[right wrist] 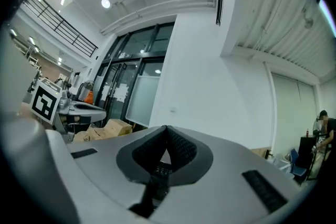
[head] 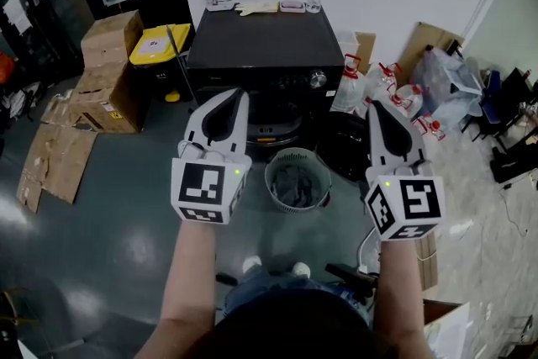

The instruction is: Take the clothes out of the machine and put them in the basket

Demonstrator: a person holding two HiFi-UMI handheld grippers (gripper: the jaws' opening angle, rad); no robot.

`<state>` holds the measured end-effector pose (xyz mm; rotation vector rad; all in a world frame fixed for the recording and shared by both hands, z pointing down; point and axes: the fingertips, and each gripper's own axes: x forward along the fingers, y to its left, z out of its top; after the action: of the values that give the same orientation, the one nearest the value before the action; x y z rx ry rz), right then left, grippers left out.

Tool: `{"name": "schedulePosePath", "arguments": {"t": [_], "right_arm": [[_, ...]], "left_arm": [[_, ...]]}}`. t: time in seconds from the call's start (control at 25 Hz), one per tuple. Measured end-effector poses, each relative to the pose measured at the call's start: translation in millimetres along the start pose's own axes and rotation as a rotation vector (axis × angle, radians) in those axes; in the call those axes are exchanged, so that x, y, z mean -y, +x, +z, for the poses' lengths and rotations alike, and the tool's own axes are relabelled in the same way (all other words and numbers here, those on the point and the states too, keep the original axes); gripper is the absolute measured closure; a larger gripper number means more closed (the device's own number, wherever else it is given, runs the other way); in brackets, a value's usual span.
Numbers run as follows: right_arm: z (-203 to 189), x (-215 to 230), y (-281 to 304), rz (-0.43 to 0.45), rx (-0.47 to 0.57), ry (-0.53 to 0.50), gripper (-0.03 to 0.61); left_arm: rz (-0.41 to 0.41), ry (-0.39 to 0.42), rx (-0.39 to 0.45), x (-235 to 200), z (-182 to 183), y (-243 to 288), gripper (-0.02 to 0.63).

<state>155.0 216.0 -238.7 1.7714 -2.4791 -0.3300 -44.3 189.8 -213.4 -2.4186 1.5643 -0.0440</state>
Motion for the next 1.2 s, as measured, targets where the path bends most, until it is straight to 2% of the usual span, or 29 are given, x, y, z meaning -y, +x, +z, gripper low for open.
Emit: {"name": "schedulePosePath", "arguments": {"t": [0.16,0.4,1.2], "right_arm": [[12,1,1,0.009,0.032,-0.031,0.577],[15,10,0,-0.007,0.025,-0.032,0.577],[11,2,-1,-0.008,0.005,-0.054,0.578]], "left_arm": [[-0.003,0.044,0.025,1,17,2,0.612],[-0.001,0.077,0.042,2,36,5,0.612],[0.035,0.094,0.002,-3,31,4,0.612]]}}
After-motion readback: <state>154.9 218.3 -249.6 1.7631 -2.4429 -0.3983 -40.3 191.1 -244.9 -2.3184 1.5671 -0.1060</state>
